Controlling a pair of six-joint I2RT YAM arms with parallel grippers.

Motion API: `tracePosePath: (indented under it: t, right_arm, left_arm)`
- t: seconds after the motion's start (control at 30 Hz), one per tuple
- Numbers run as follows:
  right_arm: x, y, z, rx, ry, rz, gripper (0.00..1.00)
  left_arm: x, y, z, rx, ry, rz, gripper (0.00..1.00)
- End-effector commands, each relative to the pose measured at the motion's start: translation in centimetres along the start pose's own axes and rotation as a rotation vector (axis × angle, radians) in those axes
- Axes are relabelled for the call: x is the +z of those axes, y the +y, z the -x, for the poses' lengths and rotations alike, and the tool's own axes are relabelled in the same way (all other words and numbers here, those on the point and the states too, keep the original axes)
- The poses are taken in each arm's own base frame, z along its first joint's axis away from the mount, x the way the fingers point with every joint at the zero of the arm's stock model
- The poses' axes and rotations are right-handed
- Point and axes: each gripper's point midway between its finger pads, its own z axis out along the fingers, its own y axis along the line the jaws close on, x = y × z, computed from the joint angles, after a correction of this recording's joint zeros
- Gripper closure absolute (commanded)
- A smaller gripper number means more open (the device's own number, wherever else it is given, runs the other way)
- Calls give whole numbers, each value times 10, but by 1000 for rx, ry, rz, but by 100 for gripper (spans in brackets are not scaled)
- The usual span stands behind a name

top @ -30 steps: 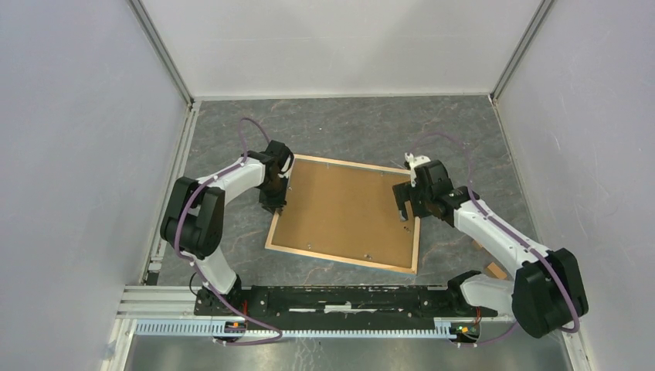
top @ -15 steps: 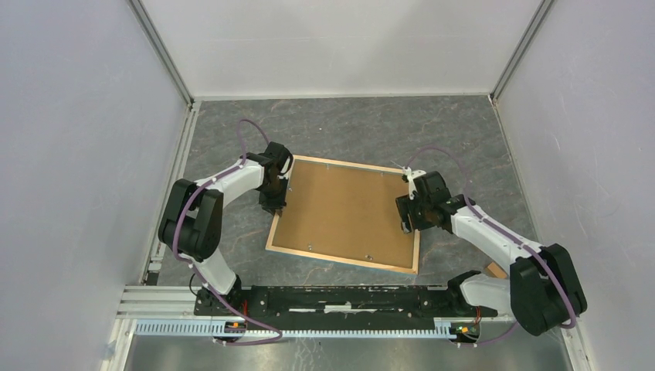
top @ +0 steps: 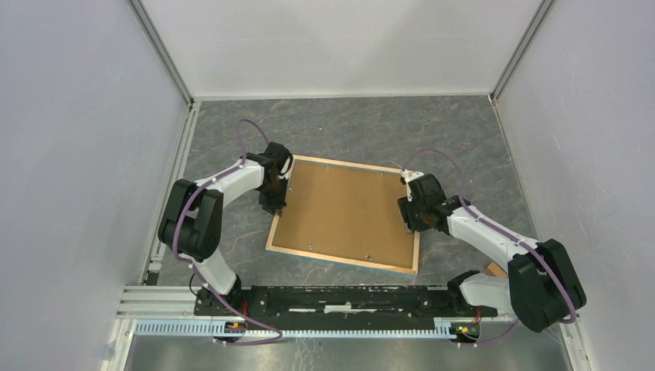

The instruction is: Put the photo into the frame

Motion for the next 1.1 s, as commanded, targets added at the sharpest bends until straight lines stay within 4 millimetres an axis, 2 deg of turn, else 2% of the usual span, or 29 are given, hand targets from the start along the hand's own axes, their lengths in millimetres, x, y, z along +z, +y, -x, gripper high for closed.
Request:
tracePosePath:
  t: [0.0, 0.17, 0.37, 0.57, 0.83, 1.0, 1.07]
  right_arm:
    - [8, 10, -3, 3, 2, 20, 45]
    - [9, 10, -6, -4, 13, 11, 42]
    - [11, 4, -14, -7, 32, -30, 43]
    - [13, 7, -14, 14, 34, -23, 49]
    - [17, 19, -15, 15, 38, 25, 70]
    - [18, 22, -17, 3, 48, 34, 71]
    - [17, 21, -16, 1, 49, 30, 68]
  left_arm:
    - [3, -7, -11, -11, 29, -32, 97]
    - [3, -7, -12, -12, 29, -35, 98]
    - [4, -8, -12, -14, 29, -36, 98]
    - [4, -8, -12, -14, 31, -36, 98]
    - [4, -8, -11, -18, 30, -37, 98]
    - [5, -9, -11, -19, 30, -37, 98]
    - [5, -8, -11, -20, 31, -35, 98]
